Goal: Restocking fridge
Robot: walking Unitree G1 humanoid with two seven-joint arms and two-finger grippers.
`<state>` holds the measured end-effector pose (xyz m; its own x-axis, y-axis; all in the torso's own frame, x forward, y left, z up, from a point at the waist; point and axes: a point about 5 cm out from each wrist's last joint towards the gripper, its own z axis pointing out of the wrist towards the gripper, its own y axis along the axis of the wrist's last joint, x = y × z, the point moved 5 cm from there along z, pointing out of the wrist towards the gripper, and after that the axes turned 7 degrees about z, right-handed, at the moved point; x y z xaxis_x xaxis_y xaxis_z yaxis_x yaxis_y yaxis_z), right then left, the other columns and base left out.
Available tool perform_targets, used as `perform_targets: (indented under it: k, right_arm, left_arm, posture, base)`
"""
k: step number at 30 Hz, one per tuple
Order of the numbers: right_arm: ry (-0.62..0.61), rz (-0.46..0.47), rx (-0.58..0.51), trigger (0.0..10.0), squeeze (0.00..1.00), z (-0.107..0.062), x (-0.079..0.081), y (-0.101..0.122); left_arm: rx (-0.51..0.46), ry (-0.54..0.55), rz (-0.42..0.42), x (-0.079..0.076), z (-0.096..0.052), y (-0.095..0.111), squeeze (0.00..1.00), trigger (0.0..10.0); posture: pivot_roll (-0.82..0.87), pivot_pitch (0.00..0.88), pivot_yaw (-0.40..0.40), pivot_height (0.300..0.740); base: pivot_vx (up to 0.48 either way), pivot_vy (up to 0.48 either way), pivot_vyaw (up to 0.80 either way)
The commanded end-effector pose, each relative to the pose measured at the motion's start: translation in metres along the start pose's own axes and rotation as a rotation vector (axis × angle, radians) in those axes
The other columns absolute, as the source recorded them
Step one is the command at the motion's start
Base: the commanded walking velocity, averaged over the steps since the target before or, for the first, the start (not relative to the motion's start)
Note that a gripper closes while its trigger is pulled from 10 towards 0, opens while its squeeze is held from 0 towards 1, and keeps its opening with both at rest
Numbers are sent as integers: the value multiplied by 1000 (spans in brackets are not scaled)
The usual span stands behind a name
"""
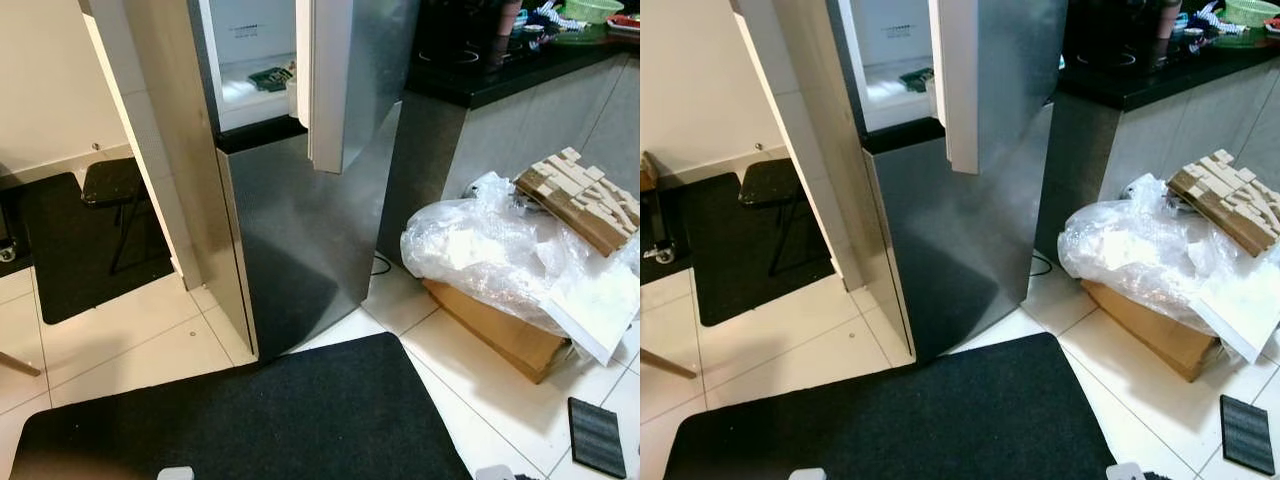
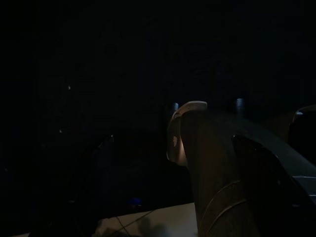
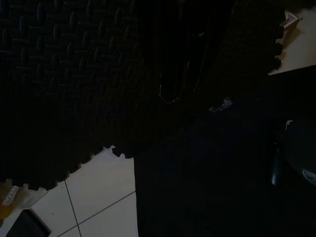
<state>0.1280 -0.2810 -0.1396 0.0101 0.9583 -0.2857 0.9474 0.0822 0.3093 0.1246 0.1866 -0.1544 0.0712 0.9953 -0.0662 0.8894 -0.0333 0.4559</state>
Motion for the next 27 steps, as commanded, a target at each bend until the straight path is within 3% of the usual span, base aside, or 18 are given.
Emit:
perform_targets:
  k: [1, 3, 12, 18, 27]
  right_arm:
    - [11, -5, -7, 10000, 0, 0, 4, 3]
    - [12, -6, -8, 10000, 0, 0, 4, 3]
    - [1, 20, -42, 10000, 0, 0, 1, 11]
    - [7, 50, -136, 10000, 0, 0, -3, 42]
    - [30, 32, -133, 10000, 0, 0, 7, 39]
  left_arm:
    - [54, -6, 5, 1, -3, -14, 0, 10000]
    - [57, 14, -1, 3, -3, -15, 0, 10000]
    - [35, 38, -51, 6, -3, -12, 0, 10000]
    - [23, 38, -63, 8, -3, -9, 0, 10000]
    - [23, 29, -55, 6, -3, -9, 0, 10000]
  posture:
    - [15, 0, 6, 740]
    - [15, 0, 6, 740]
    - [18, 0, 6, 740]
    - [15, 0, 5, 740]
    - [15, 0, 5, 740]
  base:
    - [0, -480, 0]
    - [0, -480, 0]
    - [0, 0, 0]
    - [0, 0, 0]
    - [81, 0, 0]
